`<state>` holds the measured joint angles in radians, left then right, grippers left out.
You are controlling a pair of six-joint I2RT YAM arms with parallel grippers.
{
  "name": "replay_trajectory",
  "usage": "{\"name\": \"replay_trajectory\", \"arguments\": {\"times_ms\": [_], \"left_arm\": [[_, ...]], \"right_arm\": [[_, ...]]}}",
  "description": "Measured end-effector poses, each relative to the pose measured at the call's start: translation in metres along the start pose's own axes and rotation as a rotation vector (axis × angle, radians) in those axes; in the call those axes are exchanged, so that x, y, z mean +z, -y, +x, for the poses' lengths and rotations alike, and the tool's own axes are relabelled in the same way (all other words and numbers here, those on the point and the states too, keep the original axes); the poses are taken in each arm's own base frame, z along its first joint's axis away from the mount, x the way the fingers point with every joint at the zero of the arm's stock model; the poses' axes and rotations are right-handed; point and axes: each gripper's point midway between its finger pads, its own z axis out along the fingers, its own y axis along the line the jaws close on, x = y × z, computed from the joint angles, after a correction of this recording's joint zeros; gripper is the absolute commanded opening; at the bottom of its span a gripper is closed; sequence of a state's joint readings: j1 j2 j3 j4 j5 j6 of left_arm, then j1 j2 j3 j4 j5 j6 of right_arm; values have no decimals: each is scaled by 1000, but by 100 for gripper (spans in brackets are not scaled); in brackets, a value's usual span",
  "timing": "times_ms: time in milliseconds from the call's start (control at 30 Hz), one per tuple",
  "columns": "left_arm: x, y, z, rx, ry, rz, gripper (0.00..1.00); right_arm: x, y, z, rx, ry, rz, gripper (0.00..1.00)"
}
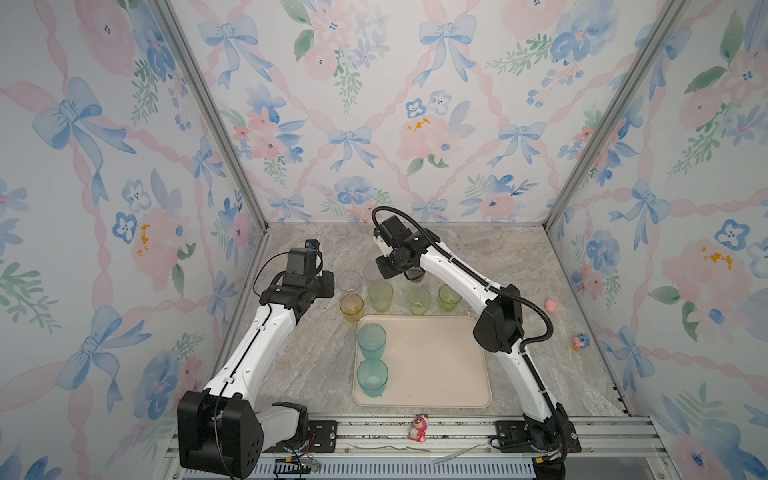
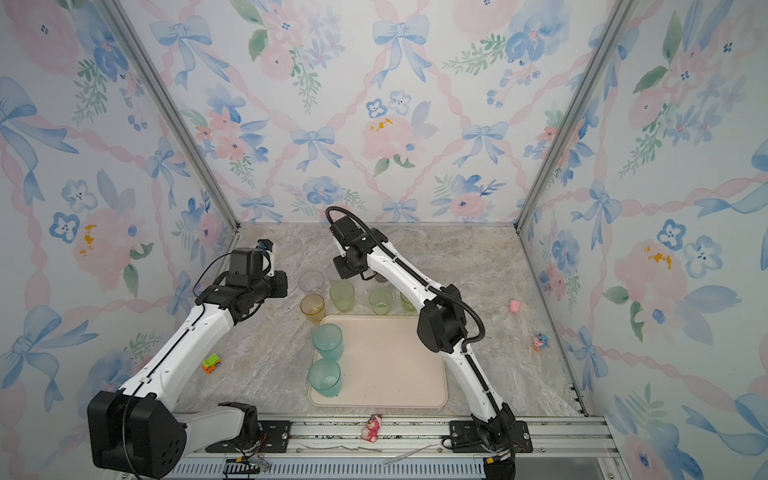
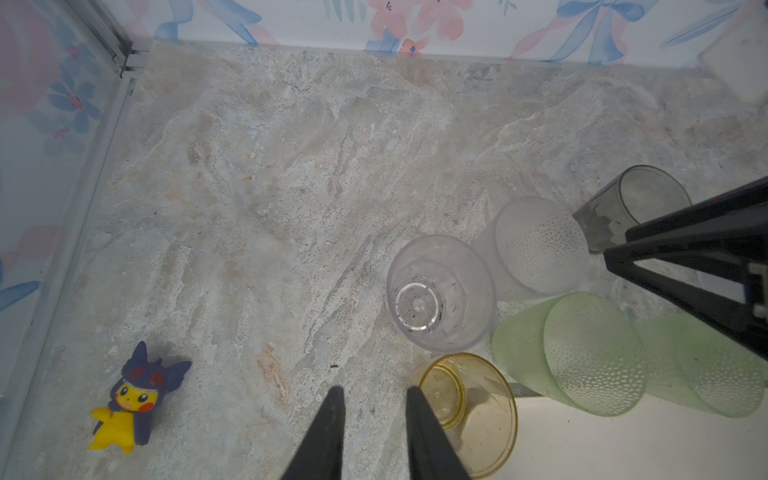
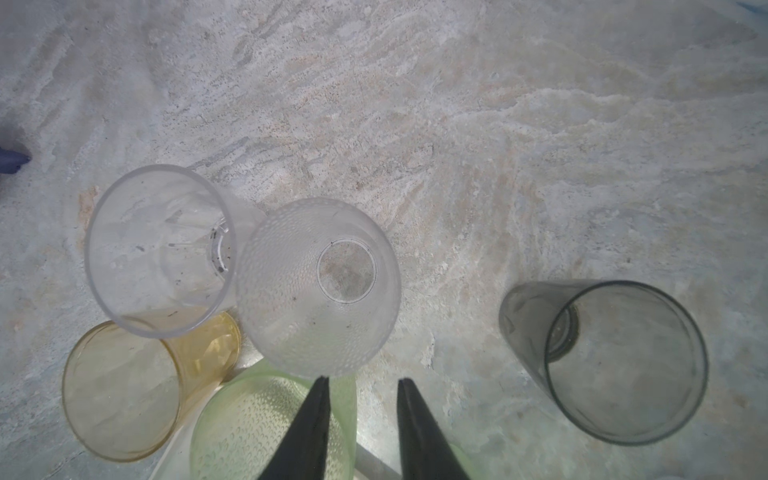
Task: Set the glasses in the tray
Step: 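Move the right gripper back over the cup cluster toward the clear cups, then lower the right gripper onto the frosted clear cup and close on it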
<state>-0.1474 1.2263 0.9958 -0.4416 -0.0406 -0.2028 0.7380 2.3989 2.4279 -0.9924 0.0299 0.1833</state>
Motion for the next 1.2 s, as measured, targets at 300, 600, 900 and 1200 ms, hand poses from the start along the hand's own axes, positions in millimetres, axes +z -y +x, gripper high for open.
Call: {"name": "replay_trajectory", "arguments": {"times_ms": [300, 600, 900, 1200], "left_arm": [[1, -3, 0, -6, -2, 0, 28], [1, -4, 0, -1, -4, 1, 28], [1, -6, 0, -2, -4, 3, 28], [1, -10, -1, -7, -4, -2, 28]], "right_arm": [[5, 7, 1, 35, -11, -12, 31], [9, 2, -3, 59, -1, -44, 31], [29, 3, 1, 77, -14, -36, 29], [32, 2, -8, 96, 17, -39, 28]]}}
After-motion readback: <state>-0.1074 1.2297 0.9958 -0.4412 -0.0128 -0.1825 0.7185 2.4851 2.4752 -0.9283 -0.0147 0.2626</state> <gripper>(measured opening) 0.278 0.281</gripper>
